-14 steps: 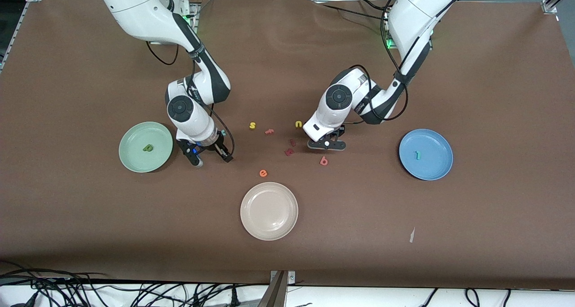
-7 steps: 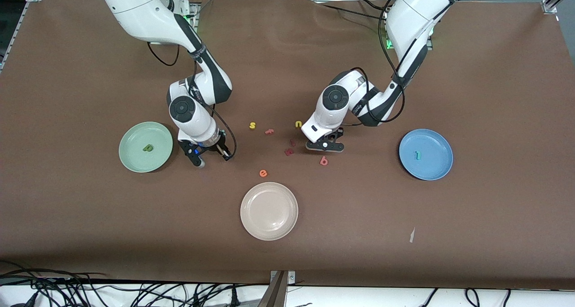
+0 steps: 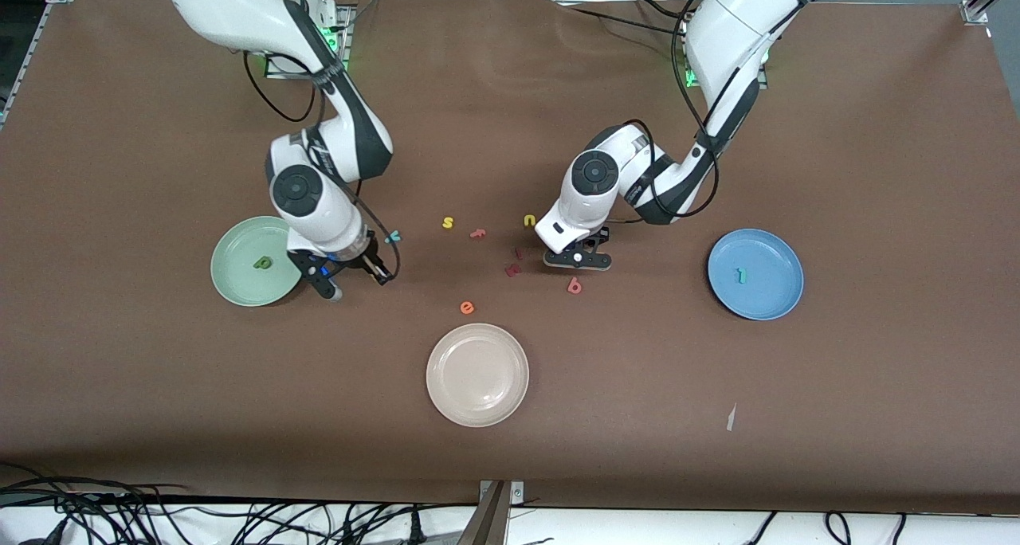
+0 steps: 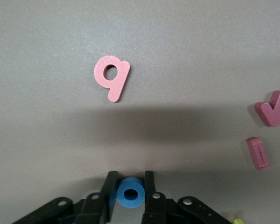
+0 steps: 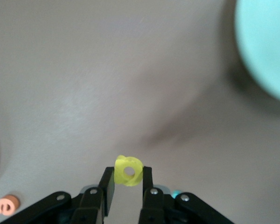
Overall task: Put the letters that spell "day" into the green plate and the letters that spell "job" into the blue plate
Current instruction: 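Drop d on the green plate while the left gripper drops o on the blue plate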
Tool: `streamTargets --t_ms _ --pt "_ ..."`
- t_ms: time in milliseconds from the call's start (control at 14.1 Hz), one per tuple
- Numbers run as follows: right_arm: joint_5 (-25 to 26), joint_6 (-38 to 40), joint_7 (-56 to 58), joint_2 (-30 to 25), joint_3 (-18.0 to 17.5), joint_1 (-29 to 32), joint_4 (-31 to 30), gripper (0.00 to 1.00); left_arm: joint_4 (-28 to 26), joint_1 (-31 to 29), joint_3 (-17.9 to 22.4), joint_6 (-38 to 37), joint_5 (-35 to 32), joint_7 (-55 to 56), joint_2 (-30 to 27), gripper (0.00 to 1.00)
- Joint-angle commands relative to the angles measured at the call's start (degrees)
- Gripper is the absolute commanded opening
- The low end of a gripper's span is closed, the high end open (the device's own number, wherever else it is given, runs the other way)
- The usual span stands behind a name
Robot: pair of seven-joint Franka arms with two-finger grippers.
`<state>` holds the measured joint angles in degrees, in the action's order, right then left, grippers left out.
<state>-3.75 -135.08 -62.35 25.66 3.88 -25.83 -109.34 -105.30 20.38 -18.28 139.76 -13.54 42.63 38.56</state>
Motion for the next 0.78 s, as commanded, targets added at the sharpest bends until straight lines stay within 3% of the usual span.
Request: streamTargets --t_ms 0,71,354,495,707 --pt "0.7 9.5 13.2 -5.8 6.5 -0.1 -1.4 0.07 0.5 1.2 0.5 -0.1 -1.8 3.0 0.8 0.2" --pt "0.3 11.1 19.7 -7.0 9.8 -0.1 -1.9 0.07 0.5 1.2 0.5 -0.2 -1.8 3.0 0.7 0.2" --pt "-1.2 8.8 36.8 -7.5 17.0 0.1 -7.9 0.07 2.2 0.4 0.4 -4.6 -1.8 1.9 -0.5 0.15" --pt "-4.7 0.0 38.5 -7.4 17.1 0.1 -13.9 0.07 4.7 -1.8 0.1 -10.3 -1.5 -2.1 -1.4 0.14" --pt "-4.8 -11.8 38.8 -5.6 16.8 0.0 -19.6 0.08 5.5 -6.9 -0.2 -16.0 -0.9 -11.8 -3.6 0.14"
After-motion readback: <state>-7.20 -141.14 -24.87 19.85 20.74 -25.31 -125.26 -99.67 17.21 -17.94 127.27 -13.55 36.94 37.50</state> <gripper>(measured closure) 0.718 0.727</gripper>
